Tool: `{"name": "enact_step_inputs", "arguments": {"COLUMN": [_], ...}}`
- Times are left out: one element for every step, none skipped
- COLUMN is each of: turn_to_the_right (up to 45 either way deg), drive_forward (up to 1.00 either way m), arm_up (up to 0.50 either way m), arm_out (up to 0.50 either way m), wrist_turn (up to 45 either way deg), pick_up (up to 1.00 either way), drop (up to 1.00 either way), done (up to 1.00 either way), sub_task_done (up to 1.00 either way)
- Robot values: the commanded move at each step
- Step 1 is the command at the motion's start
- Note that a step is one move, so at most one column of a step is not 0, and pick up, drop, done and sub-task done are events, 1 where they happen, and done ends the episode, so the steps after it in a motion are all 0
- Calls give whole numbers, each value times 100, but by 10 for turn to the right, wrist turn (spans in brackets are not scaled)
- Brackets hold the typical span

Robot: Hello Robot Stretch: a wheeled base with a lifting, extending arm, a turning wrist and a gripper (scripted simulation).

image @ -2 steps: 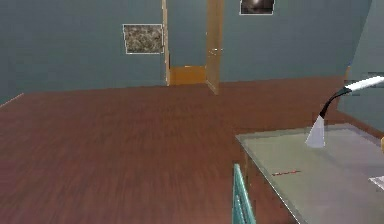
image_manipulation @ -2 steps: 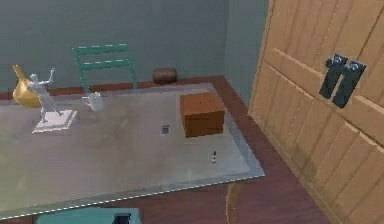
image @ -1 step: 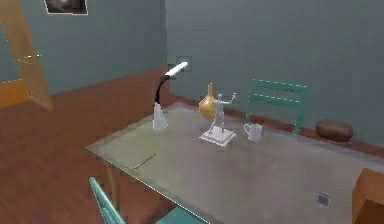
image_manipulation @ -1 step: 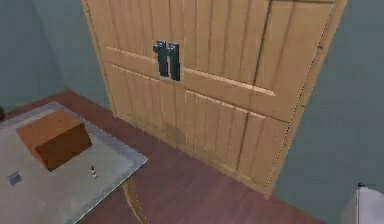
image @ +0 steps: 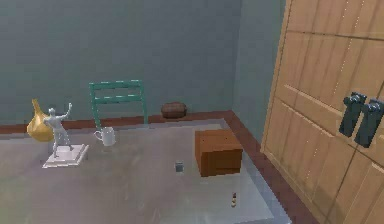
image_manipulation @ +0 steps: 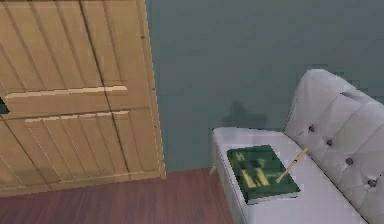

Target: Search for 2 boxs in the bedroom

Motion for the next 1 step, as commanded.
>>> {"name": "enact_step_inputs", "arguments": {"turn_to_the_right": [0], "drive_forward": [0], "arm_up": [0], "arm_out": [0], "wrist_turn": [0], "pick_up": [0], "drop": [0], "done": [100], "sub_task_done": [0]}}
